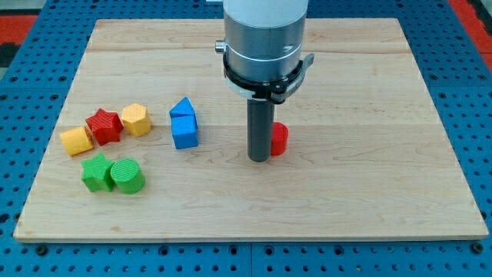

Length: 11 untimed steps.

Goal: Push the red circle to the top right of the blue triangle

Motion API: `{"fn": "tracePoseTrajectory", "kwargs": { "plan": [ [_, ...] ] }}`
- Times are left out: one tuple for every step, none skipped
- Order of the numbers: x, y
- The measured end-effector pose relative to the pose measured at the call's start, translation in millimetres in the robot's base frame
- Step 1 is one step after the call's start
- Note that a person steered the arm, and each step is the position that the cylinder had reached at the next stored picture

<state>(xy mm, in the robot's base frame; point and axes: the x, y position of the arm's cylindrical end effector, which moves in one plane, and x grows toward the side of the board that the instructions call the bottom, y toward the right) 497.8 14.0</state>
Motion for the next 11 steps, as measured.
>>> {"fn": "tracePoseTrajectory", "kwargs": {
  "plan": [
    [0.0, 7.8],
    [0.0, 36.3],
    [0.0, 57.5],
    [16.9, 71.3],
    [19.2, 71.4],
    [-12.8, 39.7],
    [-40.0, 40.6],
    [-75.7, 55.6],
    [-98.6, 55.6],
    [-106.0, 55.6],
    [-119.5, 57.2]
  ]
}}
